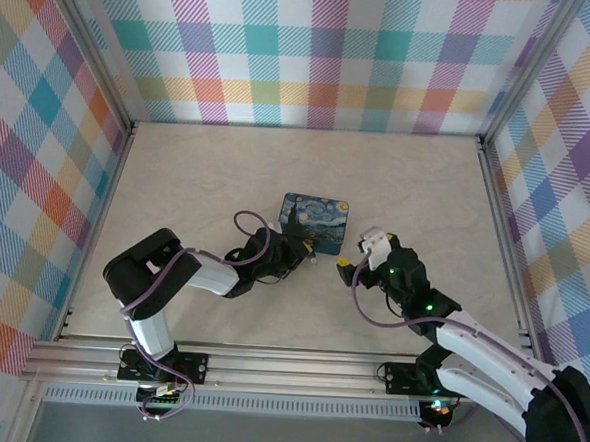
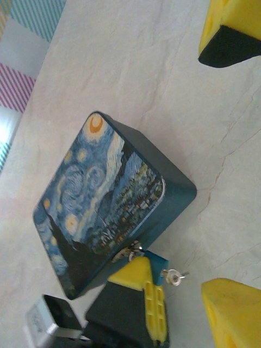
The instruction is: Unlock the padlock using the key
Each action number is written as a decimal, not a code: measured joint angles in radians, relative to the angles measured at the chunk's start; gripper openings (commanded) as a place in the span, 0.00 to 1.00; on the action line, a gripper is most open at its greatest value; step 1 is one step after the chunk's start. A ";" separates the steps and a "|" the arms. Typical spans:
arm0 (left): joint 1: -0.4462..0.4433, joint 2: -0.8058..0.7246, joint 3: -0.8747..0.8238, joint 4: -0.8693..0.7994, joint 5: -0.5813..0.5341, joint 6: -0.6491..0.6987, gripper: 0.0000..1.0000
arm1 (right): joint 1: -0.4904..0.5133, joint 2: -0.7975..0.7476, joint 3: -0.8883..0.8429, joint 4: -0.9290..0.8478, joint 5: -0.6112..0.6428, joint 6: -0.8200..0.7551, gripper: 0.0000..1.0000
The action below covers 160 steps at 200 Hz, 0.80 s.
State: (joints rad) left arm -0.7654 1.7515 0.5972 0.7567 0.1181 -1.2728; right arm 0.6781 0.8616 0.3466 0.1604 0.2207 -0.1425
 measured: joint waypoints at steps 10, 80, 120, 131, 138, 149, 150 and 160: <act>0.000 -0.001 0.000 -0.002 0.000 -0.004 0.08 | 0.020 0.022 0.003 0.005 0.005 -0.040 1.00; 0.000 -0.003 0.002 -0.008 0.000 -0.021 0.08 | 0.175 0.178 -0.012 0.132 0.034 -0.376 1.00; 0.000 -0.003 0.005 -0.014 0.001 -0.022 0.08 | 0.220 0.274 -0.021 0.216 0.032 -0.499 1.00; 0.000 -0.003 0.006 -0.016 0.001 -0.022 0.08 | 0.225 0.298 -0.021 0.237 0.032 -0.525 1.00; 0.000 -0.003 0.007 -0.018 0.001 -0.022 0.08 | 0.226 0.313 -0.021 0.249 0.032 -0.535 1.00; 0.000 -0.003 0.008 -0.019 0.002 -0.022 0.08 | 0.226 0.334 -0.021 0.264 0.027 -0.549 1.00; 0.000 -0.003 0.008 -0.019 0.002 -0.022 0.08 | 0.226 0.337 -0.021 0.265 0.026 -0.551 0.99; 0.000 -0.003 0.009 -0.020 0.003 -0.022 0.08 | 0.226 0.354 -0.020 0.271 0.018 -0.555 0.97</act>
State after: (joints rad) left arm -0.7654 1.7489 0.6060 0.7364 0.1211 -1.2949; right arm 0.9039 1.2160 0.3267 0.4316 0.2382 -0.6979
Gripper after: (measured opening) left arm 0.089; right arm 0.991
